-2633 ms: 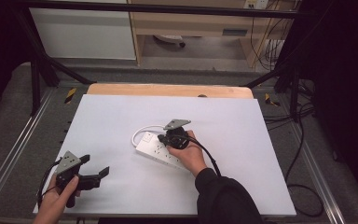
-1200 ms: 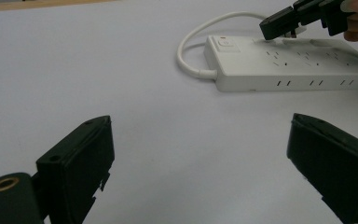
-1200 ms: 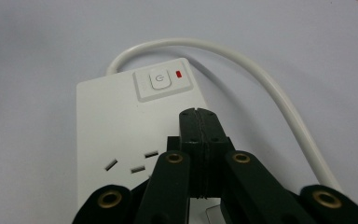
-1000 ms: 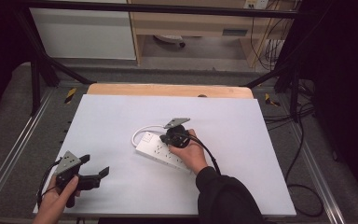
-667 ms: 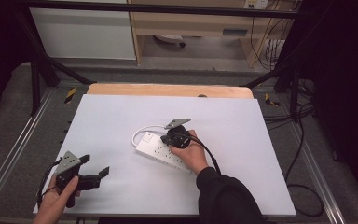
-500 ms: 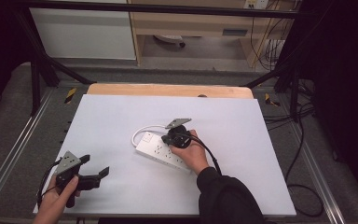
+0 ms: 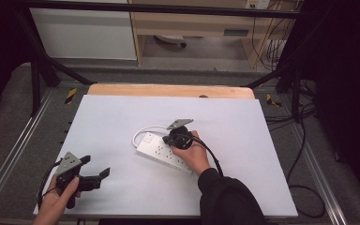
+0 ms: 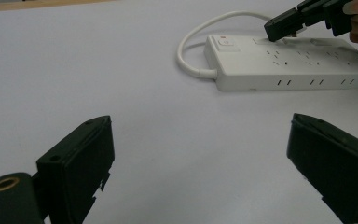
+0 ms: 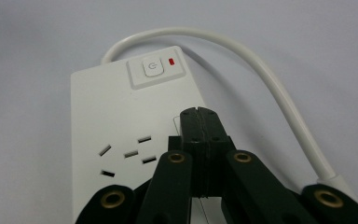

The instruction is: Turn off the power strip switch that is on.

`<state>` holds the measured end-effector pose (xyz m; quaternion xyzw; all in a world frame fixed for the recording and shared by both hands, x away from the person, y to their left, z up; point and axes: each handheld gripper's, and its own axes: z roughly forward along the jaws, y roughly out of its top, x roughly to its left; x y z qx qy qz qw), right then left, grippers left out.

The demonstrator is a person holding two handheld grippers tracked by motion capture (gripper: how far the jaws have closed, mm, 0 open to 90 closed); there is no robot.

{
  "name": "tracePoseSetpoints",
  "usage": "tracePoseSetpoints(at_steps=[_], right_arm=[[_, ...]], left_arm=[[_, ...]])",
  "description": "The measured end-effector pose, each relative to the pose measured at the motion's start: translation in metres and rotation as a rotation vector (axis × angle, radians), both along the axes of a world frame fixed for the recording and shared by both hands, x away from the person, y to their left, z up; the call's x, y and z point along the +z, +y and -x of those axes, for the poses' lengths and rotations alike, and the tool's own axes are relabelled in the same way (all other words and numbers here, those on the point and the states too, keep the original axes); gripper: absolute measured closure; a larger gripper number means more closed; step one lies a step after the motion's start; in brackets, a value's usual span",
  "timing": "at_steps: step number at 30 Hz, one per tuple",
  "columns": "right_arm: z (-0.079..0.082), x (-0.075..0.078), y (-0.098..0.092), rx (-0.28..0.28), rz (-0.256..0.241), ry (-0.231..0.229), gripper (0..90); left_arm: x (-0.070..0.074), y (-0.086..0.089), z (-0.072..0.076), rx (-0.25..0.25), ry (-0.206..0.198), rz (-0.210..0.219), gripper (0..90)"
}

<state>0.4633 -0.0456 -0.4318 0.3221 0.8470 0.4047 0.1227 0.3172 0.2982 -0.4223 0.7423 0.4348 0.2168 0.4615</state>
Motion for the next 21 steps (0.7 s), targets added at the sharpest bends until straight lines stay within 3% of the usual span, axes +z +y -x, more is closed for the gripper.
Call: tracePoseSetpoints(at_steps=[10, 21], right_arm=[[-0.0015, -0.0007, -0.0029, 0.002, 0.009, 0.003, 90.0], [0.0024, 0.0067, 0.0015, 0.016, -0.047, -0.038, 90.0]], left_arm=[[0.0003, 0.0001, 0.0001, 0.001, -0.002, -0.002, 7.4], [0.0004, 0.0009, 0.0001, 0.002, -0.003, 0.001, 7.4]])
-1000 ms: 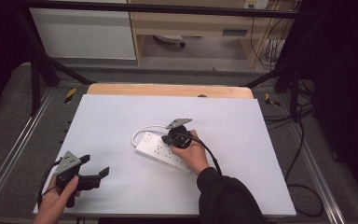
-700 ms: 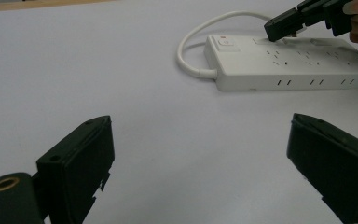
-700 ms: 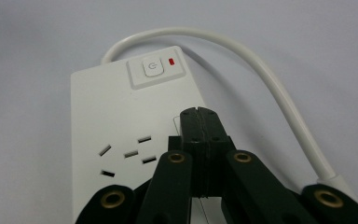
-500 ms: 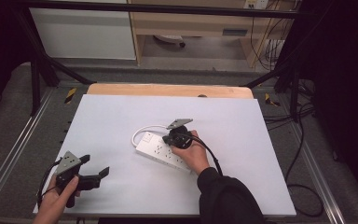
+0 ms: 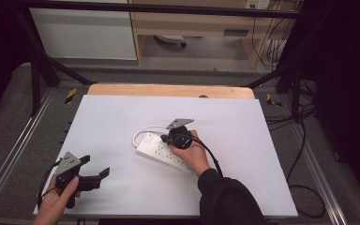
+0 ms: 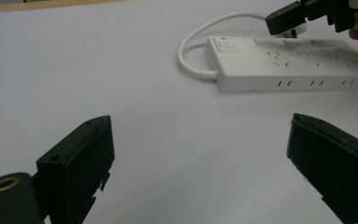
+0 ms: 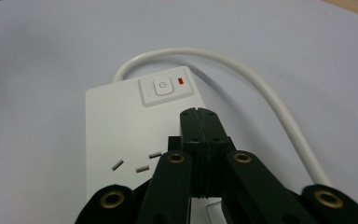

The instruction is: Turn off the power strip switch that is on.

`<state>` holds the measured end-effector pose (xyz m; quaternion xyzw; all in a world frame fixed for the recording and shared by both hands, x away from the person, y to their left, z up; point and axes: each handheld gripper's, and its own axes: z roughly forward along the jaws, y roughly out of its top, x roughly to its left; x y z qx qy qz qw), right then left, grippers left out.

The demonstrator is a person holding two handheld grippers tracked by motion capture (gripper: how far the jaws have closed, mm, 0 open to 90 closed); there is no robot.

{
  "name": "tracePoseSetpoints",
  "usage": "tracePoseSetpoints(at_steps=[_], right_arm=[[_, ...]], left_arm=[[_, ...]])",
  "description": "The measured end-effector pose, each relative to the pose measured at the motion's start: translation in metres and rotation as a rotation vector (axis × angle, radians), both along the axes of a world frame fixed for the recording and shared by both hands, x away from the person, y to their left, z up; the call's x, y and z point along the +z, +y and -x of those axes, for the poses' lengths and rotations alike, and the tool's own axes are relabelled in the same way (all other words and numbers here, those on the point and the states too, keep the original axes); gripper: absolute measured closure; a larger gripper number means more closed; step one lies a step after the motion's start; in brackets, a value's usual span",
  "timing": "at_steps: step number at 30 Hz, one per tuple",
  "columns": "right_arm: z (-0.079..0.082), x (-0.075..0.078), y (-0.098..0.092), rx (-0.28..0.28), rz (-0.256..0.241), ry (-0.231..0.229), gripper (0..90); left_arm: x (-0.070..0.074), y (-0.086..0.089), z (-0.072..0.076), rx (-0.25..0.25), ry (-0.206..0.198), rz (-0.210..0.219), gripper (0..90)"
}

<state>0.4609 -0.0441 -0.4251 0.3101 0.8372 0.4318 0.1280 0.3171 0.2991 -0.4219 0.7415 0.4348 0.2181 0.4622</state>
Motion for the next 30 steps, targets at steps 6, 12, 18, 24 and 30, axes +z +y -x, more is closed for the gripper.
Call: tracePoseSetpoints(at_steps=[6, 12, 18, 24, 30], right_arm=[[0.002, 0.008, -0.003, -0.034, -0.045, -0.008, 67.8], [0.001, 0.012, -0.005, -0.053, -0.054, -0.013, 51.9], [0.0, 0.012, -0.006, -0.063, -0.055, -0.007, 44.4], [-0.001, 0.013, -0.007, -0.07, -0.053, -0.01, 40.3], [-0.001, 0.014, -0.008, -0.076, -0.052, -0.007, 35.0]], left_arm=[[0.0, 0.0, 0.0, 0.0, 0.0, -0.002, 7.4], [0.0, 0.0, 0.0, 0.001, 0.0, -0.001, 7.4], [0.0, 0.0, 0.0, 0.0, 0.0, -0.001, 7.4], [0.0, 0.0, 0.0, 0.0, 0.0, -0.002, 7.4], [0.0, 0.0, 0.0, 0.001, 0.0, -0.001, 7.4]])
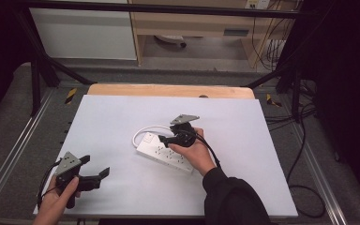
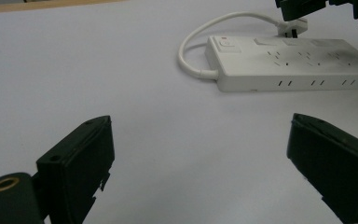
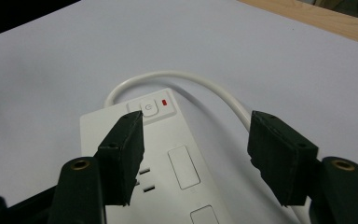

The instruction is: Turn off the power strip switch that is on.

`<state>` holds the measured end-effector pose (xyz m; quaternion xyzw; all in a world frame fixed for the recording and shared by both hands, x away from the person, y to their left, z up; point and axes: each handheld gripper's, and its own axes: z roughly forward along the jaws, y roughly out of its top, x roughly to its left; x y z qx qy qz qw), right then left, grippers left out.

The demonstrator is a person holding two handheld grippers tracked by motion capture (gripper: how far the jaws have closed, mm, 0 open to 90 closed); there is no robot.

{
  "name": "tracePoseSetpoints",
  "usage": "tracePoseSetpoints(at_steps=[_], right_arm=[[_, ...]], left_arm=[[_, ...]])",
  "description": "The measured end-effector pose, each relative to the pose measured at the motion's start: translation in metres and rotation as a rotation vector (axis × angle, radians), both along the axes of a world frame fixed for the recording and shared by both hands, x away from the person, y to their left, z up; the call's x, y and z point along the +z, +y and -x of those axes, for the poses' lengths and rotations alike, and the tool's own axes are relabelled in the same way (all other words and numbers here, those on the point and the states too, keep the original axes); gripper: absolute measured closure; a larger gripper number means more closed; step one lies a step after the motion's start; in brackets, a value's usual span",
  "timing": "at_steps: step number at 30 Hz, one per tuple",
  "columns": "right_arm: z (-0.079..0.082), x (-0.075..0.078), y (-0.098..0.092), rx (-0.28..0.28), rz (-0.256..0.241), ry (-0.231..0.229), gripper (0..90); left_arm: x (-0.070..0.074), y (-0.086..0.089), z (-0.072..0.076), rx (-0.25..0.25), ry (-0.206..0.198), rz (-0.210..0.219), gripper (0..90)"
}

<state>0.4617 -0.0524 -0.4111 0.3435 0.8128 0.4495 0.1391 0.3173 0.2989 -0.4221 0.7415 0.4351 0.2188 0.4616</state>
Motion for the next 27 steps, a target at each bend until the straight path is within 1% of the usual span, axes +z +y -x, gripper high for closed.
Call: tracePoseSetpoints(at_steps=[1, 6, 12, 13, 20, 22, 27], right_arm=[[0.0, 0.0, 0.0, -0.001, 0.0, -0.005, 33.5], [0.0, 0.002, -0.001, -0.011, 0.005, 0.0, 24.7], [-0.001, 0.007, -0.004, -0.037, 0.003, 0.004, 8.4], [-0.001, 0.008, -0.005, -0.041, 0.005, -0.004, 6.3], [0.002, 0.021, -0.014, -0.057, -0.027, -0.027, 5.2], [0.003, 0.025, -0.017, -0.054, -0.039, -0.031, 4.9], [0.005, 0.033, -0.027, -0.069, -0.059, -0.046, 4.7]], left_arm=[[0.0, 0.0, 0.0, -0.001, 0.0, 0.0, 7.4], [0.0, 0.0, 0.0, 0.0, 0.0, 0.0, 7.4], [0.0, 0.0, 0.0, 0.001, 0.001, 0.001, 7.4], [0.0, 0.0, 0.0, 0.002, 0.002, 0.002, 7.3], [0.0, 0.0, 0.0, 0.006, 0.001, 0.003, 7.1], [0.0, 0.0, 0.0, 0.007, 0.001, 0.003, 7.1], [0.0, 0.001, 0.0, 0.006, 0.001, 0.003, 7.1]])
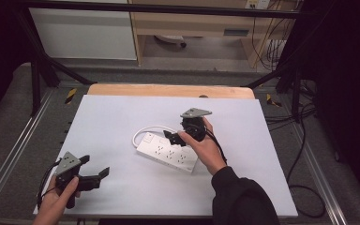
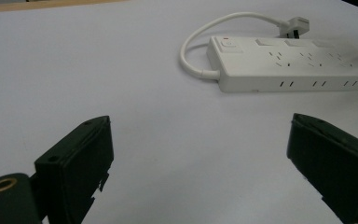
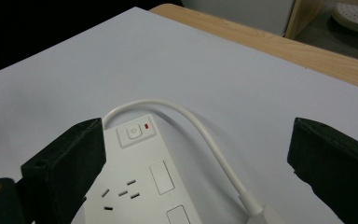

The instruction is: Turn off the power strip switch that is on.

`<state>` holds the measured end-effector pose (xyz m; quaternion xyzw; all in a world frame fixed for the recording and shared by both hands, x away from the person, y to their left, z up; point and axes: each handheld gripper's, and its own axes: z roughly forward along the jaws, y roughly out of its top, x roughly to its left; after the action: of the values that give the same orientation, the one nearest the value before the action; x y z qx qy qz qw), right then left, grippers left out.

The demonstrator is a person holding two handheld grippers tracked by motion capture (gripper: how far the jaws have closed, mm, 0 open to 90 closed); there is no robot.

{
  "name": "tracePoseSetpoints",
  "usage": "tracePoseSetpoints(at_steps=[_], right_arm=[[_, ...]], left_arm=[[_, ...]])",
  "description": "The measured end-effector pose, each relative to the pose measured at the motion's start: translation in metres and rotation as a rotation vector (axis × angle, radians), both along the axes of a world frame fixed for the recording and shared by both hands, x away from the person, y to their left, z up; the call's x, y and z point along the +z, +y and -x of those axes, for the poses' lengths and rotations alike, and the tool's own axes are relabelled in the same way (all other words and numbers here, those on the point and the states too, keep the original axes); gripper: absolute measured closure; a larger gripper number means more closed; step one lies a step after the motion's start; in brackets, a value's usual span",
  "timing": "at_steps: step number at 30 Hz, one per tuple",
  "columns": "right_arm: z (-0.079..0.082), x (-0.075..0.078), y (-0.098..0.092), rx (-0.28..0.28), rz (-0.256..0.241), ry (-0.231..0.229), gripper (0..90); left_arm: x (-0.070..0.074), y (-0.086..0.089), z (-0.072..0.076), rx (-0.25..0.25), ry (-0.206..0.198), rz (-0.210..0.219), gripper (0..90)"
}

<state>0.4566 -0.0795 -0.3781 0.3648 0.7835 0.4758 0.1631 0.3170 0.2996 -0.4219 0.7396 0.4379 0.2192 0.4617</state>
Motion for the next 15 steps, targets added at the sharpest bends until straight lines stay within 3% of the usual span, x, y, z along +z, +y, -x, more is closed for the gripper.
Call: tracePoseSetpoints(at_steps=[9, 15], right_arm=[[0.004, 0.011, -0.021, -0.023, -0.029, -0.034, 4.5], [0.008, 0.016, -0.037, -0.051, -0.016, -0.068, 4.4]], left_arm=[[0.0, 0.0, 0.0, 0.001, -0.001, 0.0, 7.0], [0.0, 0.0, 0.0, 0.002, -0.001, 0.001, 7.0]])
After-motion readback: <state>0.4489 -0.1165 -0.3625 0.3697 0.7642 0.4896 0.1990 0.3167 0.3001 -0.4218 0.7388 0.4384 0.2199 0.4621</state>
